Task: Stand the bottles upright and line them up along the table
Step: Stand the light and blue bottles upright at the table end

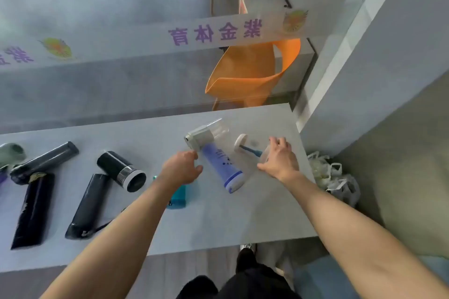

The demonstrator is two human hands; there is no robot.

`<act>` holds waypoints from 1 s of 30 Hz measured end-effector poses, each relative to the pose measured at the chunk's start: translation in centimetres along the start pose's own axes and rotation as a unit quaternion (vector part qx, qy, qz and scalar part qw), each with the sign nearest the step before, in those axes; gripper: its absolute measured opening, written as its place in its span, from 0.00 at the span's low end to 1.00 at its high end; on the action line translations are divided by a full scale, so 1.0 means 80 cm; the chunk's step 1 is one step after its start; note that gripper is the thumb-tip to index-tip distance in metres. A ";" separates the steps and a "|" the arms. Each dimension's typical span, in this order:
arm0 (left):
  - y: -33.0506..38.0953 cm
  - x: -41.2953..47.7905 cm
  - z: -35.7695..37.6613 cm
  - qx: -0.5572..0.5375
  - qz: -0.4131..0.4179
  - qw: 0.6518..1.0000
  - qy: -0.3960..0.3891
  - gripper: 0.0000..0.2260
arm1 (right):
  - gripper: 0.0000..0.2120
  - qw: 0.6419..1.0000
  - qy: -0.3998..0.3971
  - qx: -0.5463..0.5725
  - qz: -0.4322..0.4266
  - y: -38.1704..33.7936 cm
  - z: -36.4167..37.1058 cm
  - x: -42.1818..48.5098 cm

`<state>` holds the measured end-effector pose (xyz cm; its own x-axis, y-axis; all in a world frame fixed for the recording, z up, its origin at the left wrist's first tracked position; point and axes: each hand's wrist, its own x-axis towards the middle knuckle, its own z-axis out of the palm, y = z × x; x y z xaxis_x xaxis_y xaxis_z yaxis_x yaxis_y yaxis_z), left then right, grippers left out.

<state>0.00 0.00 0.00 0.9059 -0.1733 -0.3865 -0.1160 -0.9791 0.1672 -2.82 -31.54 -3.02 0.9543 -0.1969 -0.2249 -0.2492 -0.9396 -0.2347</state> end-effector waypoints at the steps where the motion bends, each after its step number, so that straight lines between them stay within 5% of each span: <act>1: 0.000 0.010 -0.002 -0.007 -0.006 1.000 0.011 0.22 | 0.47 1.000 -0.026 -0.001 0.009 0.002 0.004 0.010; 5: 0.004 0.039 -0.012 -0.036 -0.051 0.997 0.036 0.23 | 0.51 0.995 -0.093 -0.011 0.044 0.007 0.025 0.025; 11: 0.000 0.095 -0.021 -0.080 -0.086 0.992 0.046 0.29 | 0.43 0.997 -0.069 0.023 0.027 0.022 0.036 0.035; 16: -0.013 0.136 -0.015 -0.101 -0.115 0.988 -0.011 0.42 | 0.53 0.996 0.047 0.064 0.038 0.024 0.018 0.024; 23: -0.021 0.167 -0.007 -0.115 -0.113 0.984 -0.075 0.36 | 0.38 0.972 0.173 0.161 0.018 0.023 -0.016 0.045; 30: -0.019 0.172 -0.010 -0.125 -0.076 0.989 -0.021 0.35 | 0.33 0.965 0.208 0.161 0.022 0.029 -0.042 0.084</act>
<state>12.97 -0.79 -4.85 0.8867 -0.0364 -0.4609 0.1287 -0.9381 0.3217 3.57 -36.01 -1.89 0.9089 -0.3925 0.1410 -0.2655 -0.8052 -0.5302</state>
